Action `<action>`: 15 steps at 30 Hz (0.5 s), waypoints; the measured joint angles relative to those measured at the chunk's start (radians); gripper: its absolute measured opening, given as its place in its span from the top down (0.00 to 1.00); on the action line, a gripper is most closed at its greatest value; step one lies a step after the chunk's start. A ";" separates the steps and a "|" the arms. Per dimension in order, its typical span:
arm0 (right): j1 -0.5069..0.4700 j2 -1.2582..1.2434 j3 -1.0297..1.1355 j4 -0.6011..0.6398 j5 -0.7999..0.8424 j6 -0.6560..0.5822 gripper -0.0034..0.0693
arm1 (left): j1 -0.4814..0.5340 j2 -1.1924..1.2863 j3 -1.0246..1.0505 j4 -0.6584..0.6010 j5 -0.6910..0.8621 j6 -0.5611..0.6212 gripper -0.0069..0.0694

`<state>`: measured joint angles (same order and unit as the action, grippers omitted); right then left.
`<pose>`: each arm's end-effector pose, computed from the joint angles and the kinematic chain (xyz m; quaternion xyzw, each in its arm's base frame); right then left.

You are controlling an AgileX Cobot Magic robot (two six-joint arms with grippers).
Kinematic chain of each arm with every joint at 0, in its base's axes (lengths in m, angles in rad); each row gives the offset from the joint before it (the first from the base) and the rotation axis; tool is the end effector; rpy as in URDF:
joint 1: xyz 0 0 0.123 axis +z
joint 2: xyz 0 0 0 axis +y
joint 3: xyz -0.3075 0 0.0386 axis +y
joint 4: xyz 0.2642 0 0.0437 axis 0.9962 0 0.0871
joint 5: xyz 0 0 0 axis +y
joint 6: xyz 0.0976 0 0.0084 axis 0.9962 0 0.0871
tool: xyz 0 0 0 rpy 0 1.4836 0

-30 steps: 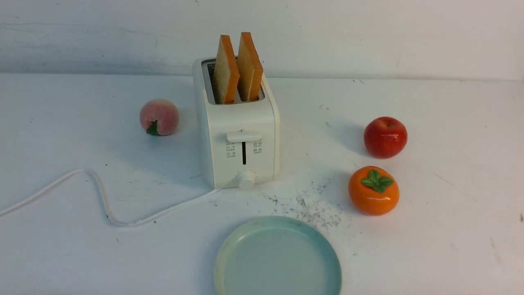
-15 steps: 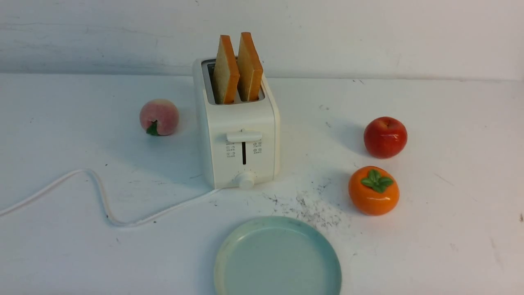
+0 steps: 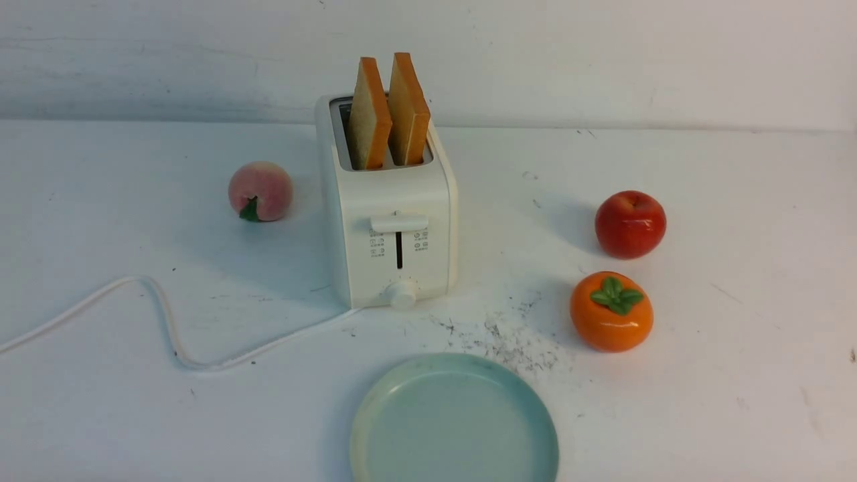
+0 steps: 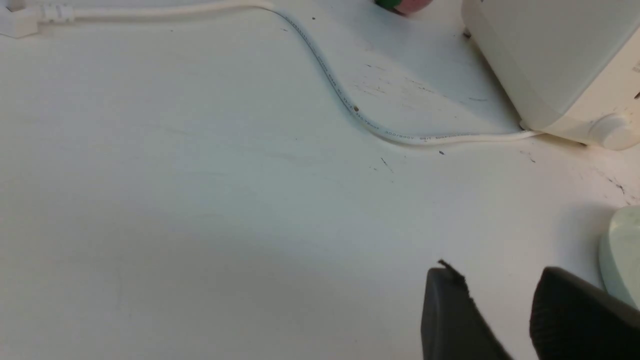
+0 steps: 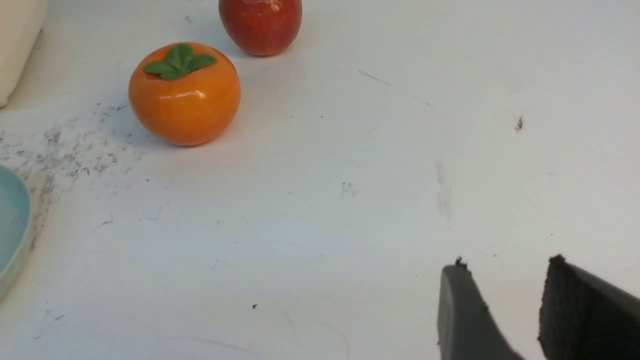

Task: Take toasted bread from bread machine on white table place on plate.
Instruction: 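Grasp the toast slice in the toaster and pull it up out of the slot with the right gripper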

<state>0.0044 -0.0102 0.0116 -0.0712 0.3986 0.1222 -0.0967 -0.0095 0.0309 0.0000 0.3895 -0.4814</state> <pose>0.0496 -0.0025 0.1716 0.0292 0.8078 0.0068 0.5887 0.0498 -0.0048 0.1654 -0.1552 0.7968 -0.1664 0.5597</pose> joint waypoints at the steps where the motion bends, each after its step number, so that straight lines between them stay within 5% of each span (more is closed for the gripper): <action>1: 0.000 0.000 0.000 0.000 0.000 0.000 0.62 | 0.000 0.000 0.000 0.006 0.000 0.000 0.60; 15: 0.000 0.000 0.000 -0.010 -0.001 -0.017 0.62 | 0.000 0.000 0.000 0.000 0.000 0.000 0.60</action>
<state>0.0044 -0.0102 0.0116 -0.0811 0.3974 0.1055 -0.0967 -0.0095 0.0309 0.0000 0.3895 -0.4814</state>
